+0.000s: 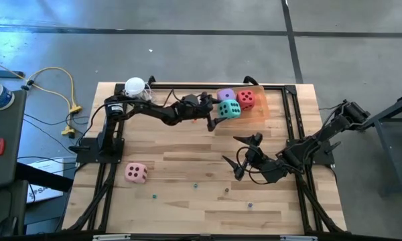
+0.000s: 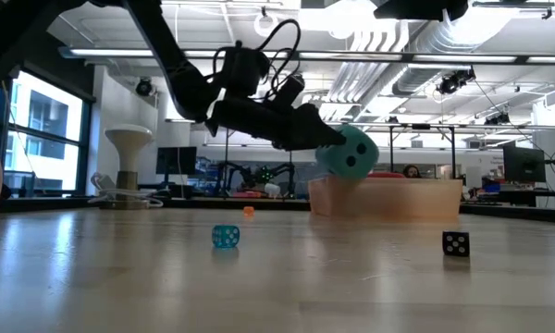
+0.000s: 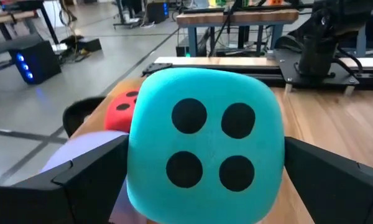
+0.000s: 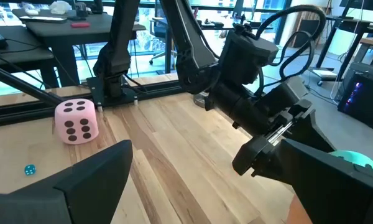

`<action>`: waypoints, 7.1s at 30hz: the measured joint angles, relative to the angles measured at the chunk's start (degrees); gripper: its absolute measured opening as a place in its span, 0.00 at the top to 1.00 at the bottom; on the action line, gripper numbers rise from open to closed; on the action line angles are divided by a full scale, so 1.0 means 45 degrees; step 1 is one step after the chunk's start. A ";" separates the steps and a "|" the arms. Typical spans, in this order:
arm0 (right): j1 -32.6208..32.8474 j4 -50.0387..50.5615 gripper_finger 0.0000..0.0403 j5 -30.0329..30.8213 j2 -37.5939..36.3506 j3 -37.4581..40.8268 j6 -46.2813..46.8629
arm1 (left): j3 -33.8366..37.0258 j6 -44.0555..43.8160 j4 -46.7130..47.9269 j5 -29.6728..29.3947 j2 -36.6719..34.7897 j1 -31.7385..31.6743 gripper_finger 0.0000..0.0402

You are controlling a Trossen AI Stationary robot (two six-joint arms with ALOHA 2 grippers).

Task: Pick & Place Dice
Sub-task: Put the large light blue die into the the orange bin, then put the large pink die into the orange bin

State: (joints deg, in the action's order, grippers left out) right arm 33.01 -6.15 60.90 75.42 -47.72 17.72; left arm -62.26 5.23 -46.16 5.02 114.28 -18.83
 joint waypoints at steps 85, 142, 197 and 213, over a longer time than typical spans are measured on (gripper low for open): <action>-0.2346 0.0364 0.01 -0.4634 0.0005 -0.0004 0.0843 | -0.0232 -0.0826 1.8303 0.2435 -1.1175 0.6277 0.00; -0.2531 0.0651 0.01 -0.4575 0.0005 -0.0005 0.1337 | 0.2083 -1.2018 2.5453 -0.2051 -1.0452 1.3561 0.00; -0.2540 0.0651 0.01 -0.4575 0.0010 -0.0003 0.1336 | 0.3841 -0.9618 2.4309 -0.1862 -1.0433 1.3041 0.08; -0.2540 0.0650 0.01 -0.4575 0.0010 -0.0004 0.1336 | 0.3778 -0.7222 2.2616 -0.2241 -1.2011 1.2107 0.10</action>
State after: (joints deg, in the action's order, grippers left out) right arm 21.58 -3.23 40.32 75.46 -47.74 23.73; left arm -45.25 -27.27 55.61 -5.06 60.23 35.65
